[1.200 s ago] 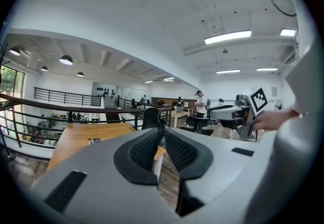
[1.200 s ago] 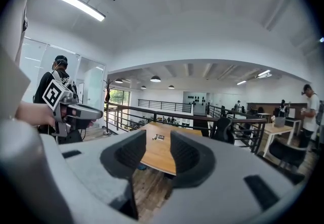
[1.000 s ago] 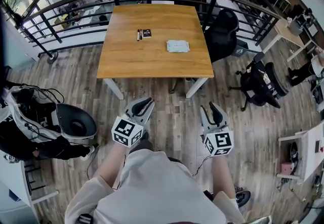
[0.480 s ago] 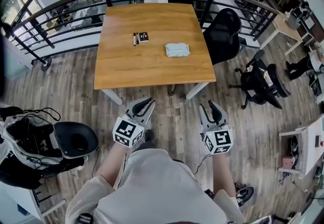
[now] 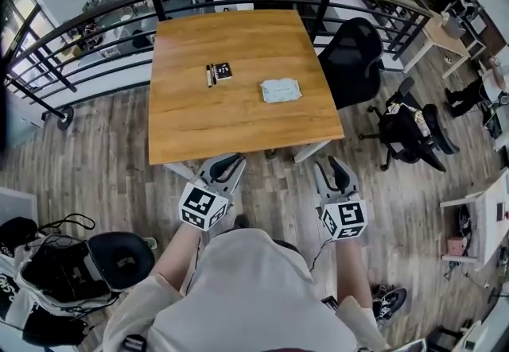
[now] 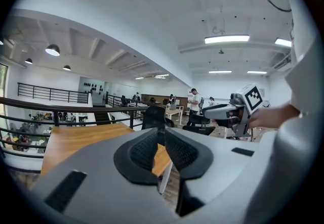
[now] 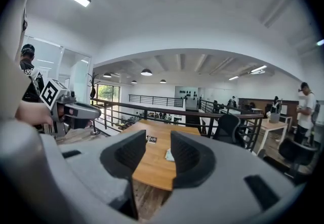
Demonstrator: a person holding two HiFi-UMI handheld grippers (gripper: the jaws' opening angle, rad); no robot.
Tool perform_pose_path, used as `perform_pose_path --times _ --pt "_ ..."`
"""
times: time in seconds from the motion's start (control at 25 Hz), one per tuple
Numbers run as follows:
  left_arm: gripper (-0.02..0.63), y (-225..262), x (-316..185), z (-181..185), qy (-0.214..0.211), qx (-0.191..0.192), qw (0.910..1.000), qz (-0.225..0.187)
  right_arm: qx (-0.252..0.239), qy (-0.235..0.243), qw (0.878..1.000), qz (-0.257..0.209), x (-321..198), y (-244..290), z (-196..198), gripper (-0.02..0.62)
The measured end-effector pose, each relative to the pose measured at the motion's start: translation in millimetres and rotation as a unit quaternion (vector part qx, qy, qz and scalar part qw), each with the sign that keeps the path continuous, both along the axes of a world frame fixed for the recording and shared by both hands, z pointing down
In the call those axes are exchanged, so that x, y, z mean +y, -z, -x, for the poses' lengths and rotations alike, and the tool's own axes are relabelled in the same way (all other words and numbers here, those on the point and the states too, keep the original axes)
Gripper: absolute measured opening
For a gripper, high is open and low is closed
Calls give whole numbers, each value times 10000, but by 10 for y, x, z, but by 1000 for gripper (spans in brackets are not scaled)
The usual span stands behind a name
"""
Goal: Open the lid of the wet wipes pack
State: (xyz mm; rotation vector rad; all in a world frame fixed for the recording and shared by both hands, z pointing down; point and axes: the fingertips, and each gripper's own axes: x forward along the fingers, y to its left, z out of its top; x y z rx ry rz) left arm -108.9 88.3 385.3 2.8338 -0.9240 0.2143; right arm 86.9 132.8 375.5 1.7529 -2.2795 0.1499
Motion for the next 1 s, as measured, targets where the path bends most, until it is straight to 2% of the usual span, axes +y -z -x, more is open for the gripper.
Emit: perform_pose_path --times 0.24,0.56,1.0 --pt "41 -46 -354 60 -108 34 9999 65 11 -90 10000 21 -310 -11 88 138" --pt "40 -112 -656 -73 -50 101 9997 231 -8 -86 9999 148 -611 -86 -62 138" --pt "40 -233 -1271 -470 354 105 9986 377 -63 420 9986 308 -1427 -284 -496 138"
